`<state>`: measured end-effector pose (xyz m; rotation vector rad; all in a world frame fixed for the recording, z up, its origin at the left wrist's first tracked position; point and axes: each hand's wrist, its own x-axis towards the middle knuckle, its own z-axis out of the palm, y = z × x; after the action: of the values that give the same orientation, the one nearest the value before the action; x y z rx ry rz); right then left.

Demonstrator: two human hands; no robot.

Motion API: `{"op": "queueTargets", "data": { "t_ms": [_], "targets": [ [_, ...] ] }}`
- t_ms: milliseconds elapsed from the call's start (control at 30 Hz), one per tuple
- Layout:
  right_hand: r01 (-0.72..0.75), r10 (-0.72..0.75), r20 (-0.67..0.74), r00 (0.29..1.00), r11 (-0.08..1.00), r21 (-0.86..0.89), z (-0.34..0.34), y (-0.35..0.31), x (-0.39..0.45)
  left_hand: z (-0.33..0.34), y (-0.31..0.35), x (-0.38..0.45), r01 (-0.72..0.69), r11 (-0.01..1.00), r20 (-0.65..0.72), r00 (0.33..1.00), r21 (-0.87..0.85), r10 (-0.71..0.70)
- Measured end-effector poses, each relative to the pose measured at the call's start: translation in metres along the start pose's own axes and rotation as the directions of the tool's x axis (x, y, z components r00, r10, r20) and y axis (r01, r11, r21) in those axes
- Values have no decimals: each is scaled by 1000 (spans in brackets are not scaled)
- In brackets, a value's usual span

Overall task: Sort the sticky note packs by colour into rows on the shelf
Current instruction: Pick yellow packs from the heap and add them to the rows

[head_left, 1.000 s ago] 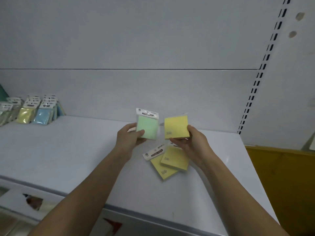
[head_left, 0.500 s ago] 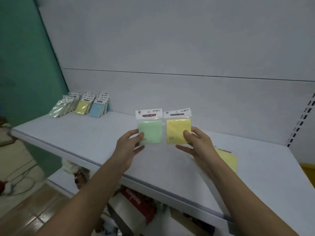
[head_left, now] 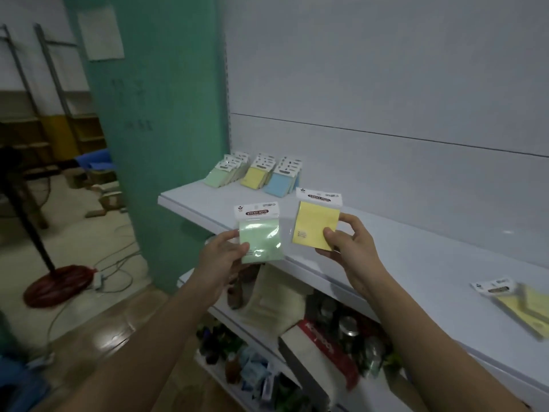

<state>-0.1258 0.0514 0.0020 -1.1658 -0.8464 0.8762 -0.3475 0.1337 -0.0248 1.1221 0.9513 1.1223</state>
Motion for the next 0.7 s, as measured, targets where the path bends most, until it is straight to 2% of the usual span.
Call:
{"op": "queueTargets", "data": {
  "t_ms": [133,300,433,533,700],
  "targets": [
    [-7,9,31,999,999,-45,36,4,15,-42,1,21,8,1000,-39,999,13,-8],
    [-27,29,29,999,997,-73,66,19,52,-65,5,65,-16,1000,-22,1000,3,16],
    [-55,54,-11,998,998,-43,88,36,99,-77,8,114,-10,1000,-12,1000,5,10],
    [-65,63,-28,998,993,-97,106,47,142,-88,11,159,-7,999,-2,1000,31,7],
    [-68,45,-149,988,986,-153,127,58,218,-99,30,240,-2,996,11,1000,88,1]
  ]
}}
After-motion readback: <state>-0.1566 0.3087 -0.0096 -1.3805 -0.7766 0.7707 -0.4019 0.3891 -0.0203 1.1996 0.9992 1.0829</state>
